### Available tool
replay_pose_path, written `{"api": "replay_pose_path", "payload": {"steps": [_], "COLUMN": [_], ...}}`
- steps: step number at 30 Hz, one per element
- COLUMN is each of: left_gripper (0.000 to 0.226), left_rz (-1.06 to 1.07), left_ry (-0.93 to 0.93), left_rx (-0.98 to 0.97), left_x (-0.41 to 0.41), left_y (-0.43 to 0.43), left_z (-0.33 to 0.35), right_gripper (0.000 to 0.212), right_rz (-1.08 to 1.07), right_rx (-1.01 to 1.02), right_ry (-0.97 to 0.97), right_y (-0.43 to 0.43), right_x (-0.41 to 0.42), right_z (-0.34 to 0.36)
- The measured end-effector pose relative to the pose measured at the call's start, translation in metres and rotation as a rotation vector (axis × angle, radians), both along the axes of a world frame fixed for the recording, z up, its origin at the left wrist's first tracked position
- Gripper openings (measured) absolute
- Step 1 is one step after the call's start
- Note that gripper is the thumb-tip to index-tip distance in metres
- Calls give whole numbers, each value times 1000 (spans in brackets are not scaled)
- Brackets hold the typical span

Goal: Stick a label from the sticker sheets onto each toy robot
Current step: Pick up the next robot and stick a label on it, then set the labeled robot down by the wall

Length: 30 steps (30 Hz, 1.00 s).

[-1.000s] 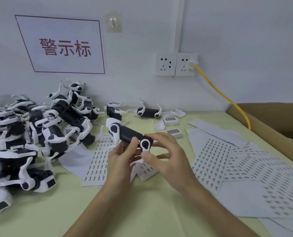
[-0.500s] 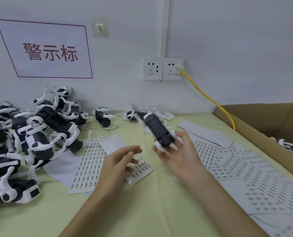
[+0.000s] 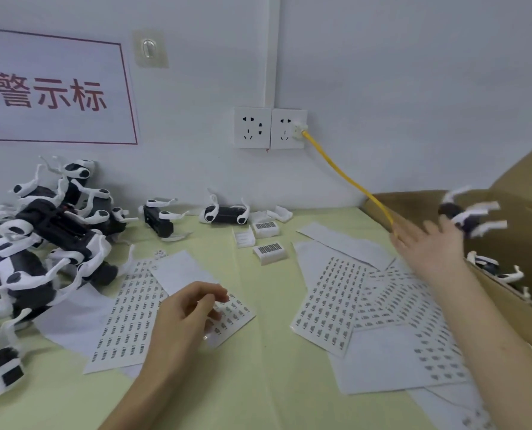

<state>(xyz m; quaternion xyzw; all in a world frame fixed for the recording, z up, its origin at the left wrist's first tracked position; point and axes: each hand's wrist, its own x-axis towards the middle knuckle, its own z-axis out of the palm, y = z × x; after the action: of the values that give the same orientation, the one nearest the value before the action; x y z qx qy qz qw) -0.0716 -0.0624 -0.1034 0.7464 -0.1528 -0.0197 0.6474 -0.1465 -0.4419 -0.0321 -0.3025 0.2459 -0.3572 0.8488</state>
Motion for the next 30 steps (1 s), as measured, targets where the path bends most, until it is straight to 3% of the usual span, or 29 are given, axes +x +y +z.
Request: {"api": "replay_pose_path", "payload": {"steps": [2, 6, 11, 15, 23, 26, 30], "left_gripper": [35, 34, 33, 34, 35, 37, 39], "left_rz": [-2, -7, 26, 65, 156, 160, 149], "left_ry": [4, 16, 140, 306, 411, 416, 451], "left_rx": [16, 29, -131, -324, -487, -485, -510], "left_x": [0, -2, 2, 7, 15, 17, 19], "left_y": [-1, 0, 1, 3, 5, 5, 6], "left_z": [0, 3, 6, 11, 7, 3, 3], "right_gripper": [41, 22, 19, 9, 70, 80, 39], "right_rz": [37, 228, 608, 685, 487, 546, 438], "right_rx": [-77, -240, -867, -1253, -1868, -1841, -1631], "right_ry": [183, 285, 388, 369, 424, 538, 538], "right_y": [15, 75, 172, 237, 292, 298, 300], "right_x": [9, 33, 70, 108, 207, 243, 269], "right_z": [-11, -18, -2, 2, -15, -19, -32]}}
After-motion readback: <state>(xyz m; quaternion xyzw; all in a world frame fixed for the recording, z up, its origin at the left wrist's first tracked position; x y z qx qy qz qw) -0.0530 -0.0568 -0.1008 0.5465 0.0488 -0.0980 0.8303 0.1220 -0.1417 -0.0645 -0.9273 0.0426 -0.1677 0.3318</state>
